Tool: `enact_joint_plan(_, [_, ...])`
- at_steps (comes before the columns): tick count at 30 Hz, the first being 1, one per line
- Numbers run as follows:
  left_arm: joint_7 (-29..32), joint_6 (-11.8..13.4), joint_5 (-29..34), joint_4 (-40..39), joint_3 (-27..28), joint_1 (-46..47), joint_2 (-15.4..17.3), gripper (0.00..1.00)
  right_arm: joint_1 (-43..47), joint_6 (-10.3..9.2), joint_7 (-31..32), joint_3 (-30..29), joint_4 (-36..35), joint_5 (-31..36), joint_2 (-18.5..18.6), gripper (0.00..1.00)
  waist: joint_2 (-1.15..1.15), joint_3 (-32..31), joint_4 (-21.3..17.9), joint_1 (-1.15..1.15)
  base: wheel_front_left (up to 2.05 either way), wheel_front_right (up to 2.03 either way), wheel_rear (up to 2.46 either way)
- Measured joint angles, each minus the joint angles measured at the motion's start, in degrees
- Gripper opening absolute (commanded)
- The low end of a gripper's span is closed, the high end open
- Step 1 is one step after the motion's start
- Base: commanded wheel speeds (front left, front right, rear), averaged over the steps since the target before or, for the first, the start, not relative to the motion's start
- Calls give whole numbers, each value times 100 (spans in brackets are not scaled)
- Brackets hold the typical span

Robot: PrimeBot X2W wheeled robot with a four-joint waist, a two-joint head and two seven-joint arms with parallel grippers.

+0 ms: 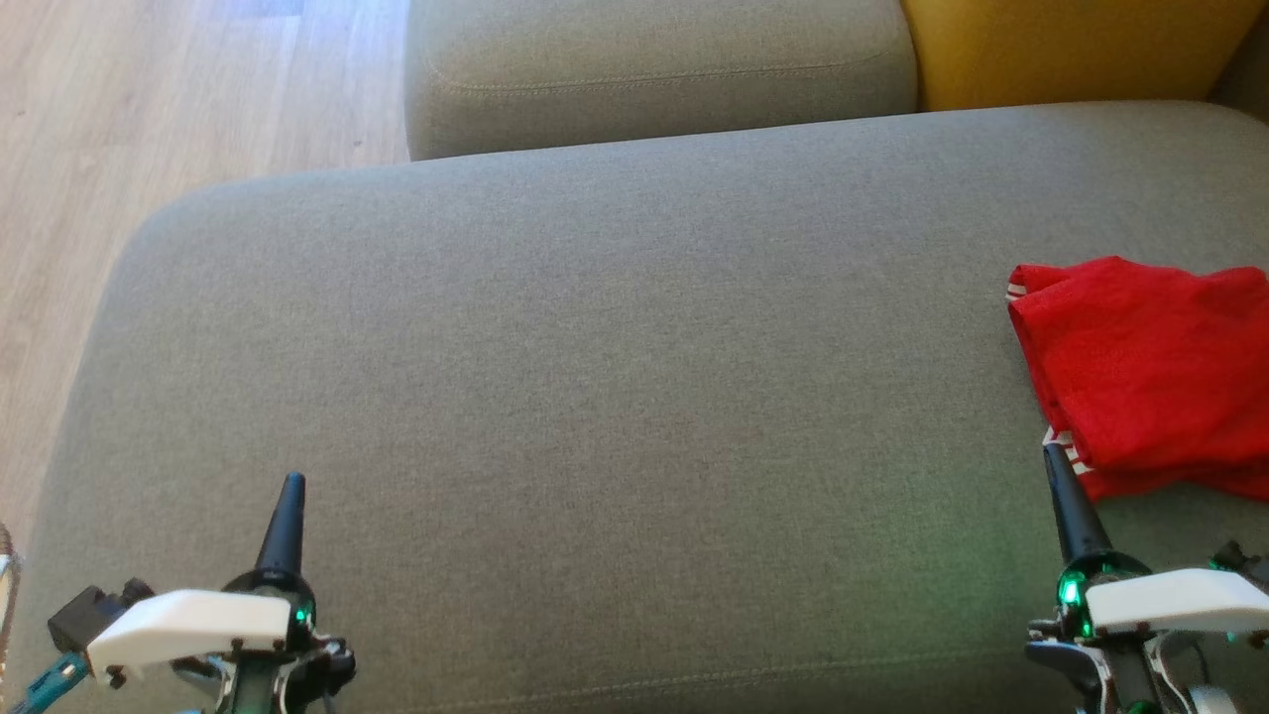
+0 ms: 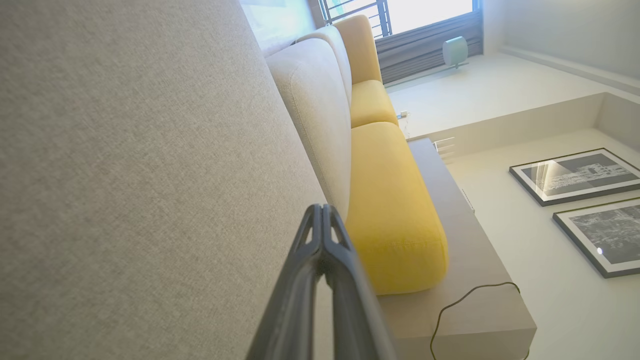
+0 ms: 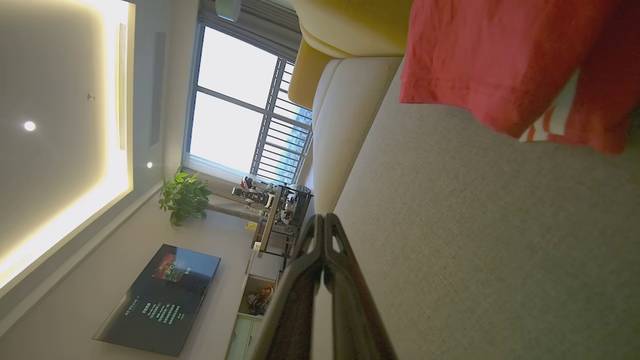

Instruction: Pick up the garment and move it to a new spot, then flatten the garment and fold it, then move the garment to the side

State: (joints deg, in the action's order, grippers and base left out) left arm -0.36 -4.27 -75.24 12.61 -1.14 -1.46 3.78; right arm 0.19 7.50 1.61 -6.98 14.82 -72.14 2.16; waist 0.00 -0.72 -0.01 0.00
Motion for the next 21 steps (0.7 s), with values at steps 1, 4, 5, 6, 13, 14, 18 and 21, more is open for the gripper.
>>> enact_joint_plan(1, [32, -31, -69, 13, 12, 8, 0, 0, -5, 0, 1, -1, 3, -65, 0, 0, 0, 3, 0, 0, 0, 0, 0])
enact_joint_plan(4, [80, -38, -257, 56, 31, 56, 0, 0, -64, 0, 68, -8, 13, -270, 0, 0, 0, 13, 0, 0, 0, 0, 0])
enact_joint_plan(5, [103, -84, -396, 65, 45, 87, 0, 0, -112, 0, 107, -13, 15, -407, 0, 0, 0, 20, 0, 0, 0, 0, 0])
enact_joint_plan(6, [130, -85, -461, 70, 53, 97, 0, 0, -124, 0, 121, -13, 18, -470, 0, 0, 0, 23, 0, 0, 0, 0, 0])
enact_joint_plan(13, [233, -144, -921, 141, 157, 201, -1, 0, -180, 0, 230, -25, 40, -968, 0, 0, 0, 46, 1, 0, 0, 0, 0])
enact_joint_plan(14, [237, -162, -983, 152, 170, 219, -2, 0, -200, 0, 245, -26, 40, -1040, 0, 0, 0, 49, 1, 0, 0, 0, 0])
enact_joint_plan(18, [321, -187, -1254, 201, 209, 270, -3, 0, -215, 0, 302, -31, 56, -1321, 0, 0, 0, 62, 1, 0, 0, 0, 0])
enact_joint_plan(21, [369, -229, -1451, 232, 231, 321, -4, 0, -226, 0, 353, -37, 75, -1523, 1, 0, 0, 72, 1, 0, 0, 0, 0])
